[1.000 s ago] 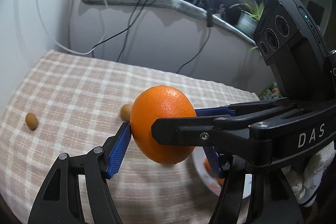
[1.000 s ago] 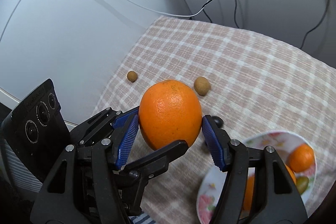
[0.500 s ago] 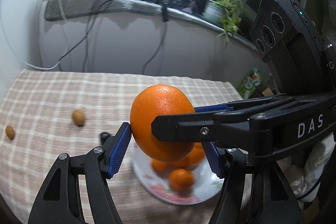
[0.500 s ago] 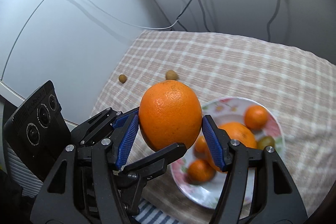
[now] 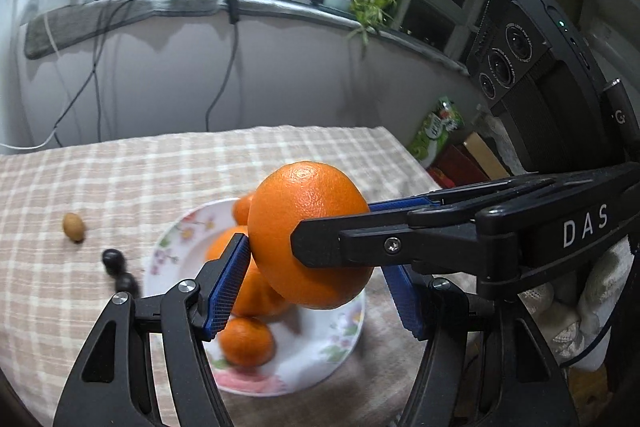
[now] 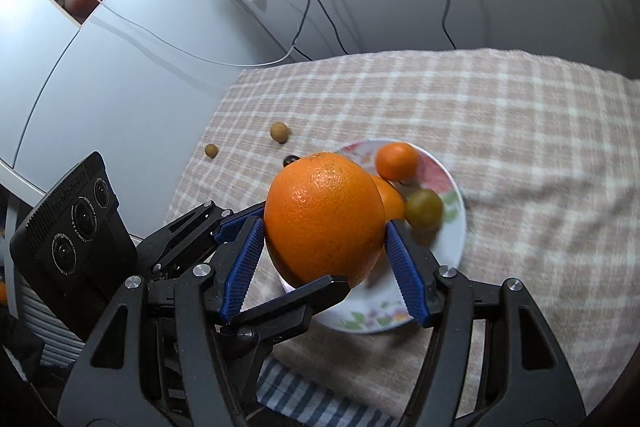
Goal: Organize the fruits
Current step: 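Carry the large orange in the right gripper over the plate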
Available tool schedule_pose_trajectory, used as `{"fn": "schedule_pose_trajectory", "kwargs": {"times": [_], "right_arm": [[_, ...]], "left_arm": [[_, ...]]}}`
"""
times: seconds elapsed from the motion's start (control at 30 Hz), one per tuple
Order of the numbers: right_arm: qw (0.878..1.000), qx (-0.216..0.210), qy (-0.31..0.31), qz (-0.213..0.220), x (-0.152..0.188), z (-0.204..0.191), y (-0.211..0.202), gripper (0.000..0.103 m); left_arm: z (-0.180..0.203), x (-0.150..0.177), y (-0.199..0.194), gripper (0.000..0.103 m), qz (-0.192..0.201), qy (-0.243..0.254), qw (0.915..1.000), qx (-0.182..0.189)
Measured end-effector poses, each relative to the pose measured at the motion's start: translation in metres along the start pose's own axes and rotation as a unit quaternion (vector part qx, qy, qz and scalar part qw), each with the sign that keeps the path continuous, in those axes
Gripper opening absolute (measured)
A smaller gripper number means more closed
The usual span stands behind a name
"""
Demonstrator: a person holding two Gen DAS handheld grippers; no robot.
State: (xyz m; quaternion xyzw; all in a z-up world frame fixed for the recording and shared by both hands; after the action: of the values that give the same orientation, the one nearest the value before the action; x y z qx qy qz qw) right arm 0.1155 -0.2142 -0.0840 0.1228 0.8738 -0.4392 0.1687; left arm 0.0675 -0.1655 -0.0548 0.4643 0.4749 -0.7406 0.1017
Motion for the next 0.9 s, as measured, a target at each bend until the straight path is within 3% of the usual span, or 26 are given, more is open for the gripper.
{"fn": "schedule_pose_trajectory", "kwargs": {"times": [0.53, 0.9], "right_arm": [[0.999, -0.009, 0.052, -0.013, 0.019, 0.043, -0.002, 0.065], [0.997, 0.0, 0.074, -0.026, 0.018, 0.06, 0.013, 0.065]], "left_arm": [[0.026, 0.011, 0.027, 0.065, -0.038, 0.027, 0.9987, 0.018], [0.034, 0.011, 0.034, 0.065, -0.042, 0.069, 0.9967, -0.01]]}}
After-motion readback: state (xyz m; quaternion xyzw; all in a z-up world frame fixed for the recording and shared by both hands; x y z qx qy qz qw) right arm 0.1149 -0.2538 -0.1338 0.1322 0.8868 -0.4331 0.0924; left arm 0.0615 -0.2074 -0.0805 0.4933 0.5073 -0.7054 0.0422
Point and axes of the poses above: each gripper's, at about its wrist camera, not at the fingertips, and y roughly the way its jaws point, z to its right, x to its underside, the point moved 4 cm from there along y, roughly the way its jaws point, and after that the axes turned 14 degrees about y, right-handed, at the moved point
